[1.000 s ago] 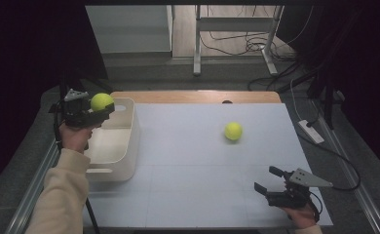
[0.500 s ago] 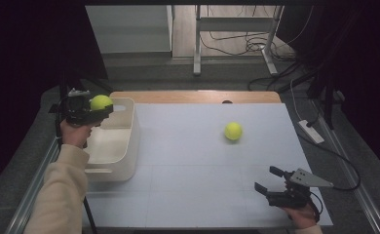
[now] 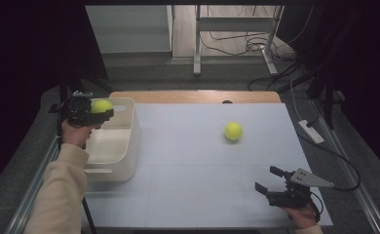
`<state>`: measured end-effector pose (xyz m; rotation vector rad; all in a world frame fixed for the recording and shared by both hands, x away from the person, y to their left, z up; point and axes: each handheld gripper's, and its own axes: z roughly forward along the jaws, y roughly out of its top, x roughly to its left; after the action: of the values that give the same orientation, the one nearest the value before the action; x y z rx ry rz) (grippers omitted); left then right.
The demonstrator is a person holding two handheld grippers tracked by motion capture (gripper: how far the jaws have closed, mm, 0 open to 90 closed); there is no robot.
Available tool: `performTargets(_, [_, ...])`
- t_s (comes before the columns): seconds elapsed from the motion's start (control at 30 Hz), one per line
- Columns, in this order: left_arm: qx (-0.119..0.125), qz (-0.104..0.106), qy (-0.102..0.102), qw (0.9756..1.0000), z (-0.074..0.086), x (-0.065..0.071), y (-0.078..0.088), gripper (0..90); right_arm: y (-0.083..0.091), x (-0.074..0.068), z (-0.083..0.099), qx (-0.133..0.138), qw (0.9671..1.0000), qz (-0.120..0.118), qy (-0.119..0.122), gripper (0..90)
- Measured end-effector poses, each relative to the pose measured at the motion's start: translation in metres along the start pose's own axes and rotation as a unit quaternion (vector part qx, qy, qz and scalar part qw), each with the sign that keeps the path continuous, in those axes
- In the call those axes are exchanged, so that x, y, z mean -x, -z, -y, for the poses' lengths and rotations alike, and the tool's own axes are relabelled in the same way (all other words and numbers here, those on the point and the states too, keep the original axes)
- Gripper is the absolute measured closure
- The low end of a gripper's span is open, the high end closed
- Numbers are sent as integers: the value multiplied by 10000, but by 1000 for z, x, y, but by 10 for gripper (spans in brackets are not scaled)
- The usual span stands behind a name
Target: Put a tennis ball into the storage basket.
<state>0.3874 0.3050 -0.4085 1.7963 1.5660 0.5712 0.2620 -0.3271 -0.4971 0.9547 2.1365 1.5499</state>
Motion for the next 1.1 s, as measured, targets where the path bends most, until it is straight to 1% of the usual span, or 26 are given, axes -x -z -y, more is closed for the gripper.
performTargets(0.17, [28, -33, 35, 10000, 0, 0, 2, 254, 0, 0, 0, -2, 10000, -6, 6, 107])
performTargets(0.2, [28, -33, 35, 10000, 0, 0, 2, 226, 0, 0, 0, 1, 10000, -11, 4, 107])
performTargets(0.23, [82, 4, 66, 9999, 0, -1, 3, 226, 0, 0, 0, 1, 10000, -11, 4, 107])
performTargets(0.27, [147, -2, 81, 9999, -1, 0, 5, 167, 0, -1, 0, 4, 10000, -9, 1, 107])
performTargets(0.3, [220, 52, 72, 9997, -1, 0, 8, 164, 0, -1, 0, 3, 10000, -8, 0, 106])
performTargets(0.33, [220, 52, 72, 9997, -1, 0, 8, 159, 0, -1, 0, 3, 10000, -8, 0, 106])
performTargets(0.37, [256, 121, 37, 9996, -1, 1, 11, 159, 0, 0, 0, 4, 10000, -8, -2, 106])
performTargets(0.4, [291, 154, 39, 9995, -2, 3, 12, 147, 0, 0, 0, 6, 10000, -6, -3, 106])
performTargets(0.5, [408, 291, -54, 9987, -2, 7, 17, 135, -1, 0, 0, 6, 10000, -12, -7, 107])
performTargets(0.53, [436, 339, -54, 9985, -2, 8, 18, 131, -1, 0, 0, 10, 10000, -12, 5, 106])
performTargets(0.6, [506, 458, -128, 9976, -2, 13, 22, 126, -2, 0, 0, 11, 10000, -18, 0, 106])
performTargets(0.77, [653, 639, -325, 9953, -2, 23, 31, 124, -2, 1, 0, 12, 10000, -21, -30, 106])
performTargets(0.8, [678, 687, -337, 9948, -1, 25, 32, 124, -2, 1, 0, 11, 10000, -20, -30, 106])
performTargets(0.83, [678, 687, -337, 9948, -1, 25, 32, 124, -2, 1, -1, 12, 10000, -19, -36, 106])
performTargets(0.97, [818, 960, -395, 9912, 0, 32, 39, 127, -2, 2, 0, 38, 10000, -11, -58, 107])
performTargets(1.1, [957, 1102, -530, 9879, 1, 42, 45, 128, -2, 3, -1, 47, 10000, -6, -66, 107])
